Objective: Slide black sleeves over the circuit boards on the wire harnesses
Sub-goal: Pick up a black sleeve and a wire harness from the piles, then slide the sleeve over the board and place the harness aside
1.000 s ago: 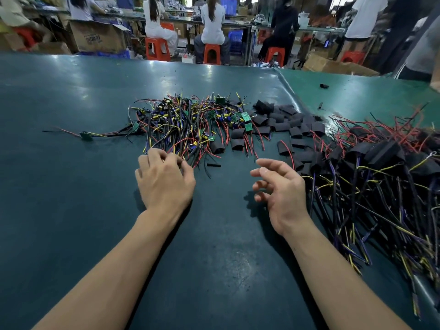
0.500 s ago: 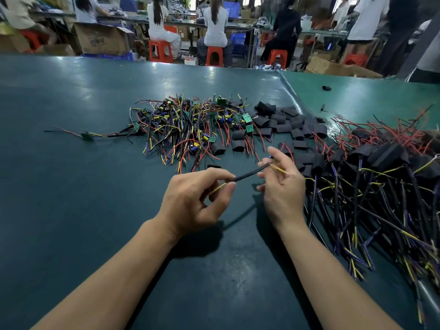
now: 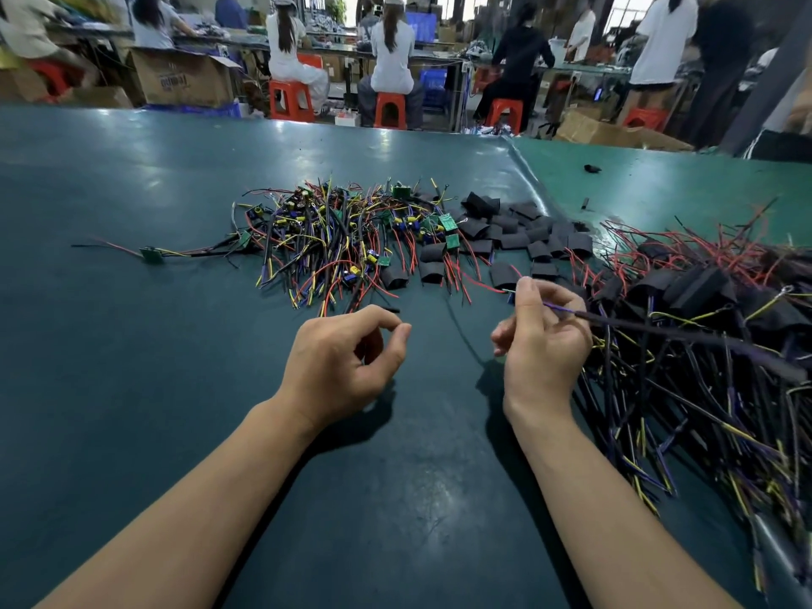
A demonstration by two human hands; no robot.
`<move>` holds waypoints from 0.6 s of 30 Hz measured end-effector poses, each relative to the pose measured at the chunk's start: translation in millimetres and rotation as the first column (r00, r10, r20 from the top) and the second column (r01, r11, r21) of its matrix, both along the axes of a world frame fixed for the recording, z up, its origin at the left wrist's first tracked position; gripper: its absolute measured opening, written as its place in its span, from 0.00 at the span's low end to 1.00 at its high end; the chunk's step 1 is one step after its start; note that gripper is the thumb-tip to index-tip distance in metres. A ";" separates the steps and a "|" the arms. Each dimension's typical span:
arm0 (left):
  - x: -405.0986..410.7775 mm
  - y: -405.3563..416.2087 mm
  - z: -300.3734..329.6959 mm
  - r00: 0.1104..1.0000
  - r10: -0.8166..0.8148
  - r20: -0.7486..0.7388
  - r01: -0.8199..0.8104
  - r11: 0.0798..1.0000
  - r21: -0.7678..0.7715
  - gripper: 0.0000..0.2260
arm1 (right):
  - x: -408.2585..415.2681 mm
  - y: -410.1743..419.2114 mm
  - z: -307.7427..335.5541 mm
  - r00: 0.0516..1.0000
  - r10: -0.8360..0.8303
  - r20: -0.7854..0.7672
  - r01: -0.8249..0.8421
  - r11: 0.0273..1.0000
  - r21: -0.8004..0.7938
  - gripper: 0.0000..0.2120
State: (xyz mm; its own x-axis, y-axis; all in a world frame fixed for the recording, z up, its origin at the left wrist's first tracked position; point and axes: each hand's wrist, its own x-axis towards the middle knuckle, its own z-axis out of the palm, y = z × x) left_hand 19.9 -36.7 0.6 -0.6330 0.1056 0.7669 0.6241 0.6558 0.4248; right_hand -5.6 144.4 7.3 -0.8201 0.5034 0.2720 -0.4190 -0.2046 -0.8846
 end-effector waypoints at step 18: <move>3.0 -3.8 -1.4 0.997 0.052 0.054 -0.058 0.993 0.105 0.09 | 24.9 -1.5 -3.4 0.954 0.274 0.125 -0.283 0.957 0.062 0.04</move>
